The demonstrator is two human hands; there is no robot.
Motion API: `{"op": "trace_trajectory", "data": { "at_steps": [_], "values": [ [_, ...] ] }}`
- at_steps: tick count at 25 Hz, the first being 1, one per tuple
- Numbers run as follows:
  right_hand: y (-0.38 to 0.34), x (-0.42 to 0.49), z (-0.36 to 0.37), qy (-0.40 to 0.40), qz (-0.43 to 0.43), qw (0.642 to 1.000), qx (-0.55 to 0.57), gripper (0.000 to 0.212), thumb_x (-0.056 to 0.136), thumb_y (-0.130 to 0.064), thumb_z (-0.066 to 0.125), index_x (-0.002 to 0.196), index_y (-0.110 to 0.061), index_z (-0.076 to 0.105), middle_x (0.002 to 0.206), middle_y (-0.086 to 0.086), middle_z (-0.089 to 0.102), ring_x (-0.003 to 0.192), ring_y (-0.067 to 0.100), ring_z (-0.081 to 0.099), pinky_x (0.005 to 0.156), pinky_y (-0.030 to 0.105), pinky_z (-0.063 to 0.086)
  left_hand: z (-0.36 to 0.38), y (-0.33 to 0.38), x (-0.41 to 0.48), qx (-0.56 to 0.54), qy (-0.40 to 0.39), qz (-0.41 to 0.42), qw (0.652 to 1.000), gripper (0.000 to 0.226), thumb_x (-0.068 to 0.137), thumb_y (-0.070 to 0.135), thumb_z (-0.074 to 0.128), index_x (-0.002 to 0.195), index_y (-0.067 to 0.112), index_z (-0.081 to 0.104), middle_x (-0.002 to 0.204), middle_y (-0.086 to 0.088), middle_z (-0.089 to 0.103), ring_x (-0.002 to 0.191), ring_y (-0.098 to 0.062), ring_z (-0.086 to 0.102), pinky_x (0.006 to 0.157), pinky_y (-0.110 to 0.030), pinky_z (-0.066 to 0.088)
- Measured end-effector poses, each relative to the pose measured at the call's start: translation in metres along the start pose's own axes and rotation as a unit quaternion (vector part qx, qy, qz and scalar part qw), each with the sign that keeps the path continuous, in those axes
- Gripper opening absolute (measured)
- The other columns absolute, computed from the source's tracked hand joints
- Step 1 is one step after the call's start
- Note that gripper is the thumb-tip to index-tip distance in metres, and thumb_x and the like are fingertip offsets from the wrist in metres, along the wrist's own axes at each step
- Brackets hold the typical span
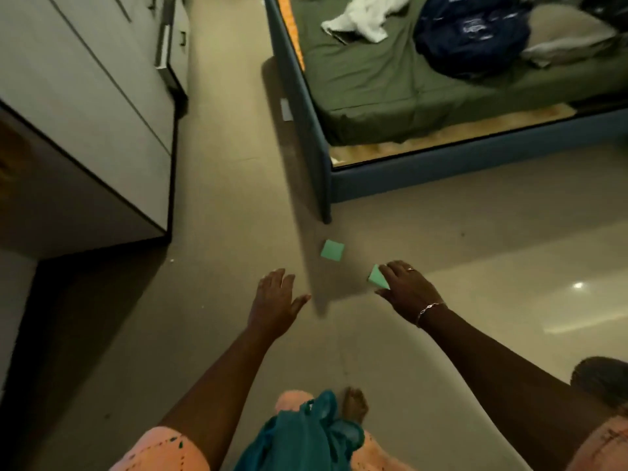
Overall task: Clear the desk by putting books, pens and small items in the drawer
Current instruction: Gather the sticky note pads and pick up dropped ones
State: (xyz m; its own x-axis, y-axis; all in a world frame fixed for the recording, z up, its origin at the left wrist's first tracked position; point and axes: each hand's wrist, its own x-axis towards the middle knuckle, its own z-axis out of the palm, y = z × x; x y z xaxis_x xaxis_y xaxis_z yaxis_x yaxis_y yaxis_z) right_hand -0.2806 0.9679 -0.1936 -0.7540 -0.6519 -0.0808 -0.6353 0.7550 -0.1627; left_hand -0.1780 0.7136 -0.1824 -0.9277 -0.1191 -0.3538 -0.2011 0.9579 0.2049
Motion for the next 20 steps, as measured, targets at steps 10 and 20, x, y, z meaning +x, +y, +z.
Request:
{"op": "trace_trajectory", "data": {
  "at_steps": [10, 20],
  "values": [
    [0.127, 0.036, 0.032, -0.034, 0.182, 0.982, 0.042, 0.045, 0.053, -0.016, 0.088, 0.087, 0.003, 0.066, 0.081, 0.022, 0.066, 0.074, 0.041, 0.065, 0.059, 0.04, 0.055, -0.024, 0.058, 0.195, 0.058, -0.039, 0.101, 0.992, 0.051, 0.09, 0.035, 0.057, 0.13, 0.005, 0.047, 0.132, -0.014, 0.049, 0.121, -0.028, 0.046, 0.101, -0.035, 0.036],
    [0.237, 0.146, 0.248, -0.12, 0.249, 0.956, 0.104, 0.062, 0.022, -0.029, 0.094, 0.076, -0.01, 0.071, 0.074, 0.008, 0.068, 0.063, 0.026, 0.068, 0.048, 0.031, 0.056, 0.119, 0.049, 0.427, 0.131, -0.208, 0.108, 0.963, 0.052, 0.089, 0.025, 0.056, 0.135, 0.006, 0.042, 0.134, -0.015, 0.048, 0.123, -0.031, 0.045, 0.101, -0.034, 0.038]
  ]
}}
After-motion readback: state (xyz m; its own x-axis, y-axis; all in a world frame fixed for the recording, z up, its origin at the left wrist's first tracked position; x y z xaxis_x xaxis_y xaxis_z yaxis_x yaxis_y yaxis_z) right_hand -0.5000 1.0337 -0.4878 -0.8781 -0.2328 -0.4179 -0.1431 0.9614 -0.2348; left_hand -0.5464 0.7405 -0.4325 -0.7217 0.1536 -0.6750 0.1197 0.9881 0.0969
